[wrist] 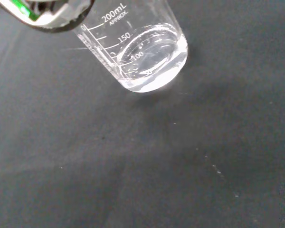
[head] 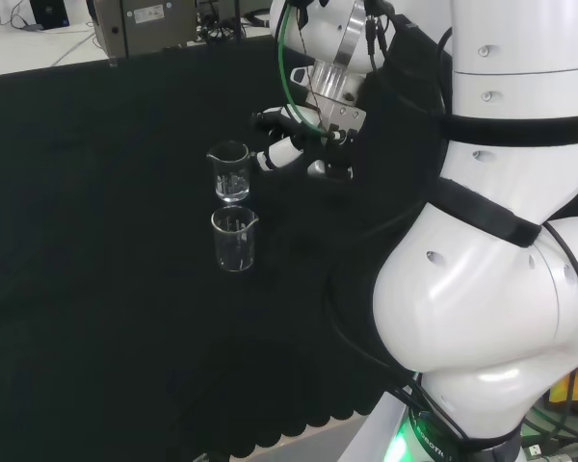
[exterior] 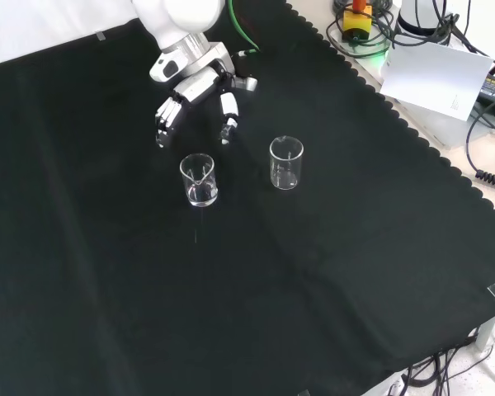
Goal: Pick up the beaker on the right.
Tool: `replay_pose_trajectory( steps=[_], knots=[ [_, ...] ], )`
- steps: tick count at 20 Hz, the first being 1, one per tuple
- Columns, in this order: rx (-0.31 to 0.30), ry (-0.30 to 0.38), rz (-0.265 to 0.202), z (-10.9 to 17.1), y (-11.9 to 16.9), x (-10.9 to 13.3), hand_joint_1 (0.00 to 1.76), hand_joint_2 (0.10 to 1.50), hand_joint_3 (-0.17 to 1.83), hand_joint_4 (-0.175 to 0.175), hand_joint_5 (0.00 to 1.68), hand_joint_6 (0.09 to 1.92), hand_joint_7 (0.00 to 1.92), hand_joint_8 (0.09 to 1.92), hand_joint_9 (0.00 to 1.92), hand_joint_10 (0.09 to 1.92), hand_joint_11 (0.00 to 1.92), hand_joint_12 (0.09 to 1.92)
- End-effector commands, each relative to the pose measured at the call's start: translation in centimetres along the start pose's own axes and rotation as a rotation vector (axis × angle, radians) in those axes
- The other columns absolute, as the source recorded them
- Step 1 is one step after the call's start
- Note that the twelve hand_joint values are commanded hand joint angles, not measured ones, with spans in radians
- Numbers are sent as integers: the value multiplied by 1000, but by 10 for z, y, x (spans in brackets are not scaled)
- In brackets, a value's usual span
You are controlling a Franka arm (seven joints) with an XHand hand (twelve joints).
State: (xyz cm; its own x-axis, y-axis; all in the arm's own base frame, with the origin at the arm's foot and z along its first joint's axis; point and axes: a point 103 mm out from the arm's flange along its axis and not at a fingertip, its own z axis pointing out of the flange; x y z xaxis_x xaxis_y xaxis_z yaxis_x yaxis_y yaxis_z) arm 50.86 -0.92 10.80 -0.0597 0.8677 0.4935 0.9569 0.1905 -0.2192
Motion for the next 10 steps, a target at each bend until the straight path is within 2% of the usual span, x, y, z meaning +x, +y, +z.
replay_pose_trajectory(
  steps=[1, 7, 10],
  knots=[
    [-28, 79, -36, 19, 14, 2, 796, 539, 588, -40, 326, 87, 132, 659, 317, 655, 113, 1395],
    [-28, 135, -51, 29, 24, -1, 808, 535, 585, -41, 318, 87, 127, 661, 299, 651, 96, 1393],
    [-31, 141, -57, 33, 27, -3, 824, 531, 582, -41, 315, 87, 117, 661, 291, 650, 79, 1394]
  ],
)
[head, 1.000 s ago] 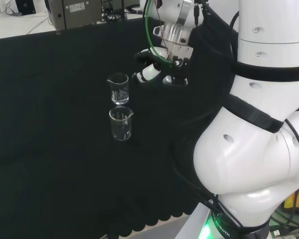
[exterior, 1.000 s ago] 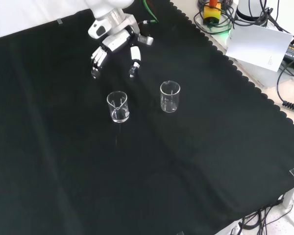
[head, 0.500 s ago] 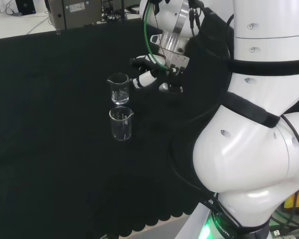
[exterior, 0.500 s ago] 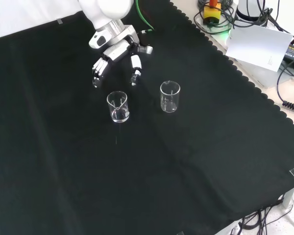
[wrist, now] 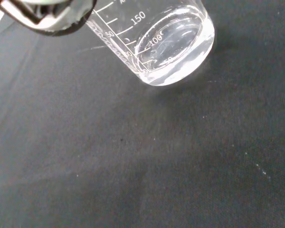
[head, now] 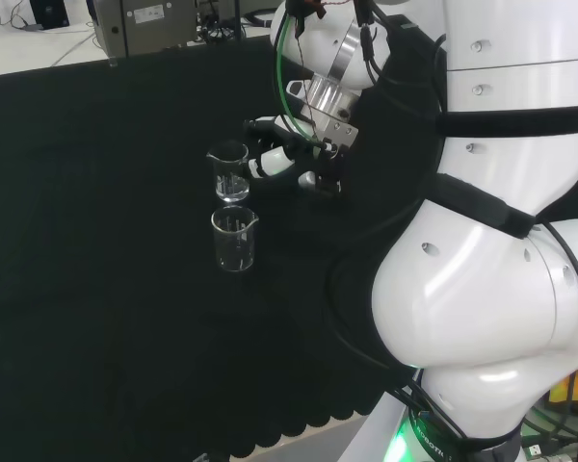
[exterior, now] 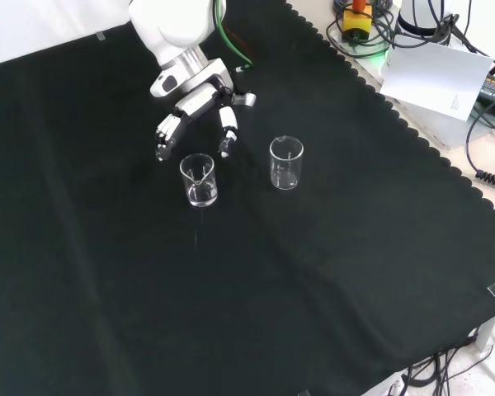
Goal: Pick up the beaker on the right.
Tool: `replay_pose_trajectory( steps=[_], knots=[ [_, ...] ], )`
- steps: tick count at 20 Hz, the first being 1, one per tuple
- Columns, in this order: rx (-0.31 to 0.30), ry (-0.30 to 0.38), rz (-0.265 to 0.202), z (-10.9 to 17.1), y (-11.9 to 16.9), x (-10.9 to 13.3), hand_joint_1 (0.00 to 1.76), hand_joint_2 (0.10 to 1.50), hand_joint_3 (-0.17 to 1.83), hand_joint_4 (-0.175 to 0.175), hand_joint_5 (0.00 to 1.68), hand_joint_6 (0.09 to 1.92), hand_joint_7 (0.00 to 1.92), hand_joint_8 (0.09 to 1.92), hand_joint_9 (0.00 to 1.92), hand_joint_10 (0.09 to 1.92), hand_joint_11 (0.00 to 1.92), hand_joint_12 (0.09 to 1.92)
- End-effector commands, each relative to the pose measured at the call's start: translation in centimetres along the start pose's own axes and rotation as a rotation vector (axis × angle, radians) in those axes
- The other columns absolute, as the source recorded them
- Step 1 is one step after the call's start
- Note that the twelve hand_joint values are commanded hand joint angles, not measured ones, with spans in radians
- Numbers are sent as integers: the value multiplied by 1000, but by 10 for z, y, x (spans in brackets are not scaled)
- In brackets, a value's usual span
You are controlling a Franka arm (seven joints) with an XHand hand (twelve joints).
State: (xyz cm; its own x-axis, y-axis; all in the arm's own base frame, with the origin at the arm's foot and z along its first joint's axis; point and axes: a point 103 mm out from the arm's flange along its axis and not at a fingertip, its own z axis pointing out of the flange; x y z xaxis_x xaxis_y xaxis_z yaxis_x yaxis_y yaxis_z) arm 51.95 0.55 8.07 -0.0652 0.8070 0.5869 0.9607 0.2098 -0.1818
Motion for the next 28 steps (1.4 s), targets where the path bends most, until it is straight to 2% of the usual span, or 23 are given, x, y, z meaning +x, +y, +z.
replay_pose_trajectory(
  steps=[1, 3, 7, 13, 22, 28],
  knots=[
    [-12, 43, -22, 7, 9, -3, 831, 530, 582, -41, 316, 87, 116, 662, 288, 651, 74, 1395],
    [-27, 76, -29, 10, 11, -5, 845, 527, 582, -42, 311, 87, 114, 664, 282, 650, 67, 1397],
    [-29, 88, -51, 17, 14, -5, 864, 524, 584, -44, 312, 87, 139, 678, 300, 659, 57, 1401],
    [-68, 96, -78, 21, 16, 0, 869, 520, 594, -44, 317, 87, 132, 680, 301, 658, 49, 1404],
    [-95, 92, -78, 26, 17, 5, 861, 512, 603, -42, 314, 87, 80, 668, 272, 648, 25, 1403],
    [-103, 105, -73, 35, 20, 7, 868, 512, 606, -44, 328, 87, 115, 693, 296, 662, 17, 1407]
  ],
)
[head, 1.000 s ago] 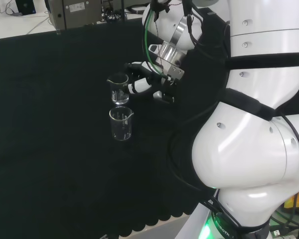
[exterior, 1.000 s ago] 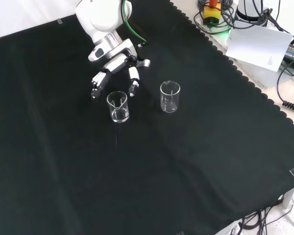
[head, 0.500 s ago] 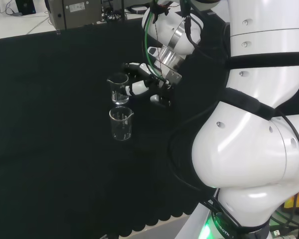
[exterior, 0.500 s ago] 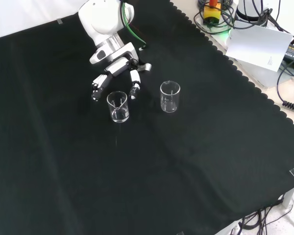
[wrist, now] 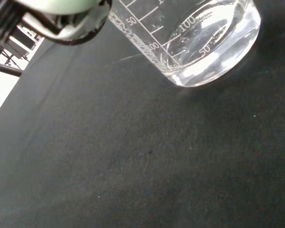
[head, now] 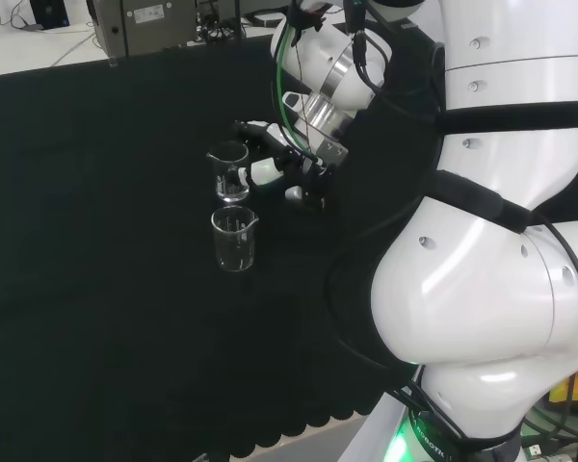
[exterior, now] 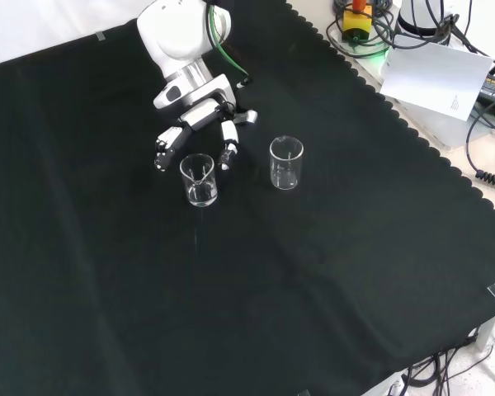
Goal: Pick up the beaker on the right.
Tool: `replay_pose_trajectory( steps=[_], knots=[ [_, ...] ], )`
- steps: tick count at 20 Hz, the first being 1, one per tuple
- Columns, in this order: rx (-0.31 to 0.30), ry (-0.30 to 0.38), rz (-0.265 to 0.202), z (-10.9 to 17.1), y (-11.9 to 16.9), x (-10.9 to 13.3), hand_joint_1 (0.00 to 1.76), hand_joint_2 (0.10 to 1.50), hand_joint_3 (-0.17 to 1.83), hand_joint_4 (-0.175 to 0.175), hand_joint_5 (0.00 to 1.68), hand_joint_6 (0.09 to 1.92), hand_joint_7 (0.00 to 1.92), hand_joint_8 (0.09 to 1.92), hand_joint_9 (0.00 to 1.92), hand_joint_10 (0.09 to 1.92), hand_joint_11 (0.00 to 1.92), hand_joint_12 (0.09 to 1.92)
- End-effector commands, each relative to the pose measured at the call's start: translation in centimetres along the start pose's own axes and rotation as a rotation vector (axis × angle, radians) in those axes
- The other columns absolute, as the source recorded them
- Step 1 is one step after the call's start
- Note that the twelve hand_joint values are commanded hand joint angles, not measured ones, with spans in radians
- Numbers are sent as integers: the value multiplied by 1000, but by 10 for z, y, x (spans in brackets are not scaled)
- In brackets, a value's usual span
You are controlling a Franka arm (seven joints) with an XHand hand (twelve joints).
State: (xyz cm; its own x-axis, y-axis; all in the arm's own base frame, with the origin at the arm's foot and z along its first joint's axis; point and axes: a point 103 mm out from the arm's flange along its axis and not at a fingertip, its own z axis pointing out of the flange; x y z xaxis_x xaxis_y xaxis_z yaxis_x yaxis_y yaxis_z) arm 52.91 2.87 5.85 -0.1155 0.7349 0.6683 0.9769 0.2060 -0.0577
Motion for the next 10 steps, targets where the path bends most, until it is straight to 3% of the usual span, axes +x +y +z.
replay_pose_trajectory(
  steps=[1, 10],
  knots=[
    [-2, 12, 0, 9, 2, 1, 870, 512, 607, -44, 336, 87, 120, 697, 299, 664, 16, 1407],
    [-29, 29, -17, 15, 8, 4, 879, 512, 612, -46, 388, 87, 138, 718, 314, 670, 16, 1407]
  ],
)
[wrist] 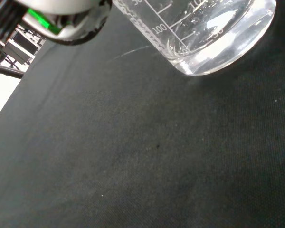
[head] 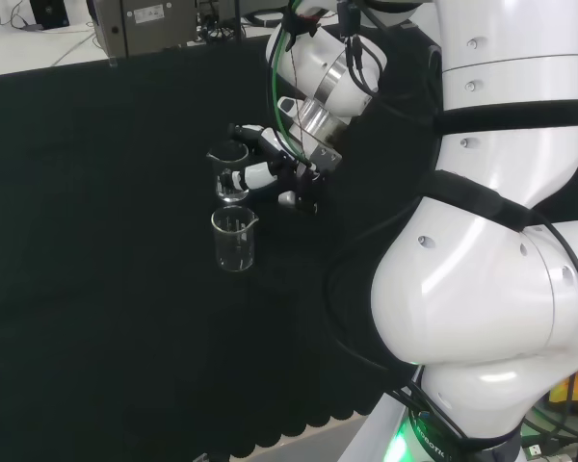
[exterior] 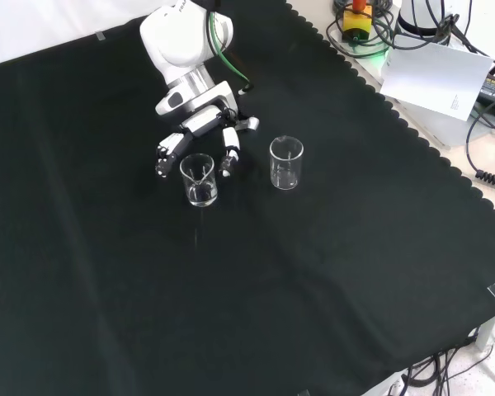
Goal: Pick up the beaker on the right.
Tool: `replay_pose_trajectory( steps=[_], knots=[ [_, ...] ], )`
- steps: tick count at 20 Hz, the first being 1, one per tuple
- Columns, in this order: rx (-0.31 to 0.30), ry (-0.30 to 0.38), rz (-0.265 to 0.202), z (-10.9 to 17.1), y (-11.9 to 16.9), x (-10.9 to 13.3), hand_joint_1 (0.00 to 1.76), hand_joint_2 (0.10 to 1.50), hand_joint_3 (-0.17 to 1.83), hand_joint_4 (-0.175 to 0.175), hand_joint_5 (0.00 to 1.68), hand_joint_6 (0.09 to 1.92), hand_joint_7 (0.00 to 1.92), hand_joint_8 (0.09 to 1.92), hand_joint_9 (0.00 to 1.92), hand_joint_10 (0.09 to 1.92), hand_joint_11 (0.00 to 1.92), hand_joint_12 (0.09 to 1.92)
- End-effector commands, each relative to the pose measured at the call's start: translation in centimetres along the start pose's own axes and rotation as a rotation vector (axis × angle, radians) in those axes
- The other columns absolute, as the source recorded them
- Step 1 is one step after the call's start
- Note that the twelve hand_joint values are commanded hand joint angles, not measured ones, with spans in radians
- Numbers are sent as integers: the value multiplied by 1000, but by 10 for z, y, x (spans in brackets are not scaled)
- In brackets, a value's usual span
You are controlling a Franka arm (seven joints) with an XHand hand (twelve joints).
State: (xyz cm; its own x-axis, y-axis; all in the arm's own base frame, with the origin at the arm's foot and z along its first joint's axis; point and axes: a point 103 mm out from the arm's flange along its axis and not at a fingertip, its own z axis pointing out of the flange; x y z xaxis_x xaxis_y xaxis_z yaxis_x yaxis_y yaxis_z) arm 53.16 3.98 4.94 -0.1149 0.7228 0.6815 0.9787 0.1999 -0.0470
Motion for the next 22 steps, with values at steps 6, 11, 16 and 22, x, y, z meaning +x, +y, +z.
replay_pose_trajectory(
  steps=[6, 11, 16, 22],
  knots=[
    [-25, 33, -16, 7, 7, 3, 884, 511, 615, -46, 424, 87, 166, 736, 343, 678, 33, 1406],
    [-37, 41, -20, 11, 10, 4, 898, 509, 618, -47, 477, 87, 217, 767, 393, 685, 60, 1397],
    [-68, 60, -15, 14, 13, 5, 946, 513, 622, -46, 526, 162, 253, 798, 449, 666, 98, 1369],
    [-79, 91, -15, 17, 15, 3, 968, 509, 643, -46, 337, 699, 257, 822, 466, 663, 116, 1373]
  ],
)
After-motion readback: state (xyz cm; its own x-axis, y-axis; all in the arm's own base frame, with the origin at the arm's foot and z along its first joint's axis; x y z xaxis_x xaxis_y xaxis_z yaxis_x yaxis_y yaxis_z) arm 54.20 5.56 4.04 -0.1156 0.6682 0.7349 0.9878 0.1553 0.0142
